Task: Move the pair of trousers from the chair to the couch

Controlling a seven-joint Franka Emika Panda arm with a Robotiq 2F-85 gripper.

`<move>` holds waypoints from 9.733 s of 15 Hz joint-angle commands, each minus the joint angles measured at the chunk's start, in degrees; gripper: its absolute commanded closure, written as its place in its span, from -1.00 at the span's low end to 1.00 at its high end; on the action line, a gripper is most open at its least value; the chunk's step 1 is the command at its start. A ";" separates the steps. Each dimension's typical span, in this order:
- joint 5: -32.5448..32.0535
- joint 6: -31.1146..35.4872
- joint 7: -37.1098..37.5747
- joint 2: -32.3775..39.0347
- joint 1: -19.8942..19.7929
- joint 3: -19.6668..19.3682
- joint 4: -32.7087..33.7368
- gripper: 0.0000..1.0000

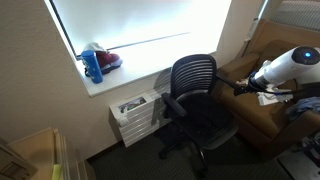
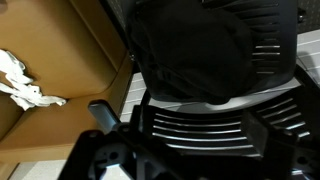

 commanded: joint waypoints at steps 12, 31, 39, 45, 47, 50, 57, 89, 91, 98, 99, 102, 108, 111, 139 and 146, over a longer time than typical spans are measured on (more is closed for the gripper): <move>27.95 -1.52 -36.69 25.18 -20.07 19.22 13.98 -1.00; 66.99 3.32 -64.90 35.08 -5.00 3.05 24.92 -1.00; 68.01 10.82 -63.93 40.39 1.39 -4.36 28.19 -1.00; 69.02 10.03 -62.97 41.36 3.09 -6.31 29.05 -1.00; 68.10 12.70 -61.06 42.69 6.28 -10.56 30.00 -1.00; 68.23 14.93 -58.45 44.07 10.99 -16.74 30.58 -1.00; 68.25 14.89 -57.10 44.36 14.32 -20.80 30.07 -1.00; 76.04 48.72 -72.21 11.75 -7.88 7.71 9.04 0.99; 81.66 45.01 -71.93 5.34 -4.79 3.92 11.06 0.99; 106.49 43.47 -76.52 -15.85 14.25 -20.19 6.35 0.99; 110.11 43.44 -80.25 -18.06 17.39 -24.70 6.96 0.99; 110.27 43.08 -82.18 -16.73 17.23 -25.85 9.21 0.95; 111.23 44.81 -82.22 -15.87 17.18 -29.88 14.99 0.99; 114.75 40.82 -81.13 -16.58 14.77 -33.82 18.80 0.99; 129.33 -14.12 -109.74 -19.04 -29.53 -28.28 46.21 0.99; 125.19 -1.24 -107.49 -5.90 -34.99 -30.57 57.06 0.99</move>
